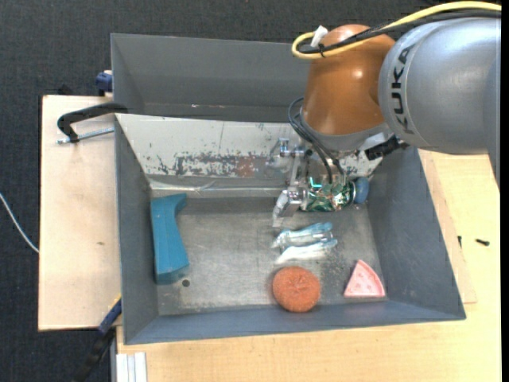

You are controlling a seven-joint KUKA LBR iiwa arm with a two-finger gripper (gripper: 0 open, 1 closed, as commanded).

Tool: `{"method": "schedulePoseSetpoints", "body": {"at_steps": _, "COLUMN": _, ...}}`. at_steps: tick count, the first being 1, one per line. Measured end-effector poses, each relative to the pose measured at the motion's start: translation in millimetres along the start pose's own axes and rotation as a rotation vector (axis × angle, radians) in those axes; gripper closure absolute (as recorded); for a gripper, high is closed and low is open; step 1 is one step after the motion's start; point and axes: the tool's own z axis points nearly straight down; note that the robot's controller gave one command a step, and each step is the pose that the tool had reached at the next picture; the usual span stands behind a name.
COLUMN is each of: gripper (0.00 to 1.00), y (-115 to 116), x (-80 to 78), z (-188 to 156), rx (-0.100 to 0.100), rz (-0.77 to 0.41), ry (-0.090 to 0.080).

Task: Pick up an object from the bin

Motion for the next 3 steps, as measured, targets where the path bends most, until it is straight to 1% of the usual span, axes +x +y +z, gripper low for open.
{"method": "schedulePoseSetpoints", "body": {"at_steps": 1, "gripper": 0.0, "y": -0.1, "x": -1.8, "z": -4.4, "rx": -0.001, "rz": 0.001, "ry": -0.008}}
{"method": "schedulePoseSetpoints", "body": {"at_steps": 2, "gripper": 0.0, "y": -20.5, "x": 14.2, "z": 20.9, "rx": -0.001, "rz": -0.204, "ry": -0.016}}
{"method": "schedulePoseSetpoints", "body": {"at_steps": 3, "gripper": 1.0, "y": -52.1, "x": 60.2, "z": 95.7, "rx": 0.003, "rz": -0.419, "ry": -0.015}}
